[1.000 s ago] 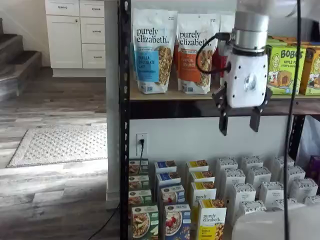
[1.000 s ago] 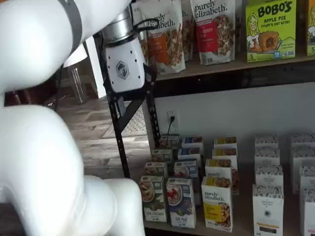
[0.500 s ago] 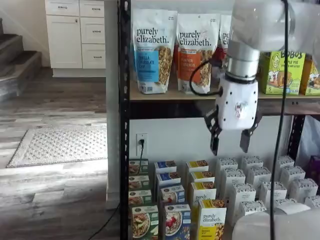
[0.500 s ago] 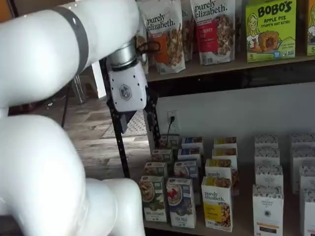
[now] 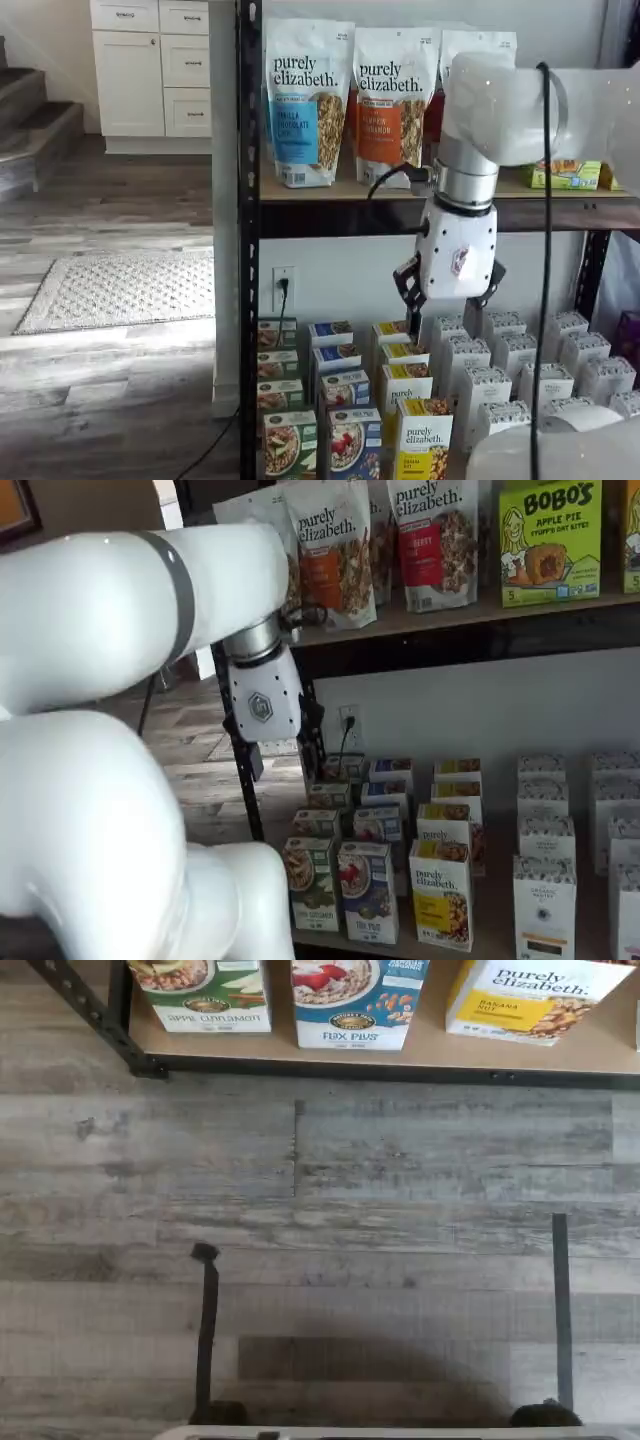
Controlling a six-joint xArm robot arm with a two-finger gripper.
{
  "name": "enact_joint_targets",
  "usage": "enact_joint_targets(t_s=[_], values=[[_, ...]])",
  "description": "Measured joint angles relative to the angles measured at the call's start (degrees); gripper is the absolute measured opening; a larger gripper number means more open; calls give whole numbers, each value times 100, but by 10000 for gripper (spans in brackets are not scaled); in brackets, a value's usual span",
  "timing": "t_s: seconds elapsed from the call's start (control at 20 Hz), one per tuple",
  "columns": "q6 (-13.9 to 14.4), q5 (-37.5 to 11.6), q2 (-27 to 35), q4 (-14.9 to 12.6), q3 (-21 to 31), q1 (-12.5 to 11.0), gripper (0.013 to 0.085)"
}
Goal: Pick up the blue and white box that is on the bottom shelf, the second box from the left
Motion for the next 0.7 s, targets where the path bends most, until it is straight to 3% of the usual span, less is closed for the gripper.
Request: enact_joint_targets(t_s=[0.7], values=[[-152,-1252,590,298,616,-36,850]])
